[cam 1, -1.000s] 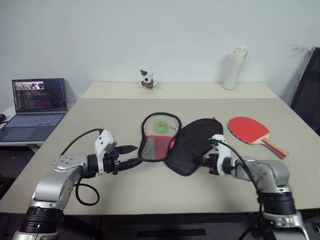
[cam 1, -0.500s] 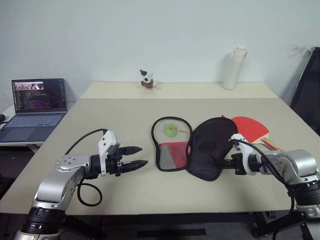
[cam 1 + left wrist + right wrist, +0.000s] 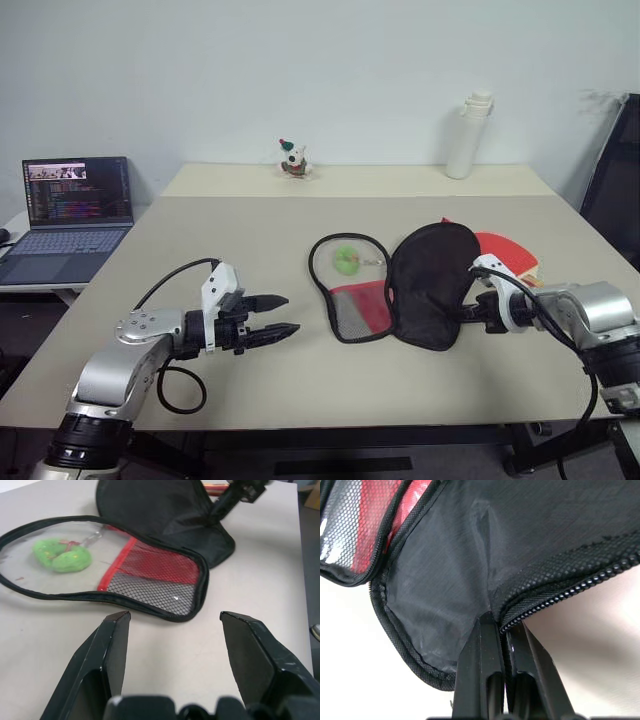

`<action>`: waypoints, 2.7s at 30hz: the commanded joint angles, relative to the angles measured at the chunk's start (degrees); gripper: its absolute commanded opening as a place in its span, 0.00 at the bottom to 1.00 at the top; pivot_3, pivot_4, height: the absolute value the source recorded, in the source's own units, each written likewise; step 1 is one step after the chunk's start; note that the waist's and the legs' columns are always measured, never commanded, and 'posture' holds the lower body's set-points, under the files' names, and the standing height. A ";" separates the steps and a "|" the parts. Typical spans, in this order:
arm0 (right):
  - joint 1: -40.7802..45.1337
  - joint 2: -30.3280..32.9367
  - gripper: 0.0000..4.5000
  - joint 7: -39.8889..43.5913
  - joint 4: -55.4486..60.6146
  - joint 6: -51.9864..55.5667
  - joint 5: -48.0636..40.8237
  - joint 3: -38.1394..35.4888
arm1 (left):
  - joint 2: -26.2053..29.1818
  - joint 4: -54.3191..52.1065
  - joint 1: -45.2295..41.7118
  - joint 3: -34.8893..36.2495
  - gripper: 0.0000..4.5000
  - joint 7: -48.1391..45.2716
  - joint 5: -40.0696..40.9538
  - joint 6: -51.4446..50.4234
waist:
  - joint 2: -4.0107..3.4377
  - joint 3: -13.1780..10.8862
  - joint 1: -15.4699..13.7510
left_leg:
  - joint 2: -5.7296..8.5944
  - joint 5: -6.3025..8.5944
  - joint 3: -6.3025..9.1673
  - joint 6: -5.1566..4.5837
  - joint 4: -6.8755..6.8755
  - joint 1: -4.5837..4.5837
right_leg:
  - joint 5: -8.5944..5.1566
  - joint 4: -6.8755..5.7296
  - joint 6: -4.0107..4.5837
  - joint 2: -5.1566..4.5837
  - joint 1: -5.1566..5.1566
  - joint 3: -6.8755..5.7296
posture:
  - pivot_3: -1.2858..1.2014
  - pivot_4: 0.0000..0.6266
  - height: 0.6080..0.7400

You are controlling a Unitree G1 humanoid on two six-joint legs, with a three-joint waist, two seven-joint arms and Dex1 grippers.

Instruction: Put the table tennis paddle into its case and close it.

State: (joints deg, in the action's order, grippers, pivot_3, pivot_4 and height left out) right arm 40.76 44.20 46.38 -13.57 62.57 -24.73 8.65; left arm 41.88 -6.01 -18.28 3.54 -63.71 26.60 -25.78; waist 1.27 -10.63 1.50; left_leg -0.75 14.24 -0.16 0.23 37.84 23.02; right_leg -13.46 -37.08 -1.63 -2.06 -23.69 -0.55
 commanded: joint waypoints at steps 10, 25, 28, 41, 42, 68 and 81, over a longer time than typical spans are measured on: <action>6.90 0.67 0.01 4.51 -10.69 -9.74 9.31 2.37 | 0.09 -1.37 -0.89 0.00 0.69 -0.11 0.41 0.87 | 0.00 0.00 0.01 | 0.00 0.00 -0.01 0.00 0.00 0.00 | 0.01 -0.01 0.01 0.00 0.00 0.00 | 0.52 0.24 1.00; 3.67 1.70 0.89 5.24 -8.57 -16.80 8.61 -7.05 | -1.37 -0.65 -2.90 -0.93 0.69 0.45 -0.27 2.05 | -0.01 0.00 -0.03 | 0.01 0.00 -0.02 0.00 0.00 -0.01 | 0.15 -0.03 0.26 0.00 0.00 0.01 | 0.52 0.24 1.00; -2.74 3.15 0.96 5.13 -1.11 -19.32 6.24 -13.28 | -2.07 -1.39 -3.15 -0.97 0.69 1.24 -0.04 2.00 | 0.00 -0.01 -0.31 | 0.01 0.00 0.01 0.00 -0.01 0.00 | 0.15 -0.01 0.25 0.00 0.02 -0.02 | 0.52 0.24 1.00; -12.98 8.16 0.98 -0.31 -5.36 -33.37 10.31 -23.40 | -4.87 2.23 -10.71 -4.31 0.69 1.04 -1.29 3.27 | 0.00 -0.01 -1.12 | 0.04 0.00 -0.13 0.00 0.10 -0.15 | 0.04 -0.01 -0.07 0.00 0.18 0.05 | 0.52 0.24 1.00; -11.77 8.37 0.98 -0.57 -7.91 -34.13 11.02 -22.72 | -5.22 3.09 -11.54 -4.62 0.69 1.02 -1.61 3.60 | 0.00 -0.01 -1.11 | 0.05 0.00 -0.17 0.00 0.10 -0.14 | 0.05 0.01 -0.07 0.00 0.18 0.05 | 0.52 0.24 1.00; 15.69 3.15 0.95 -4.15 -60.96 -46.64 28.73 -10.17 | -3.33 3.46 -13.58 -4.46 0.69 -1.23 -2.01 4.54 | -0.02 -0.03 0.24 | 0.05 0.00 -0.33 0.00 0.05 -0.16 | 0.21 0.00 0.21 0.01 0.17 0.16 | 0.52 0.24 1.00; 14.67 4.42 0.26 -4.97 -59.86 -43.63 27.10 -12.64 | -4.38 5.70 -15.08 -5.55 0.69 -1.58 -2.46 5.73 | -0.02 -0.03 0.38 | 0.00 0.00 -0.32 0.00 0.05 -0.20 | 0.22 -0.03 0.24 0.17 0.19 0.14 | 0.52 0.24 1.00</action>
State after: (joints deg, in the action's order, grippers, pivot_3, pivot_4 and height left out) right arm 55.65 47.81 40.96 -73.92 17.80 3.28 -3.09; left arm 37.68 0.09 -31.88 -2.89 -64.89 23.86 -21.14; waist 1.25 -10.65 1.88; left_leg -0.75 14.24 -0.49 0.23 37.89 22.82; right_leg -13.24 -37.11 -1.40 -1.89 -23.50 -0.41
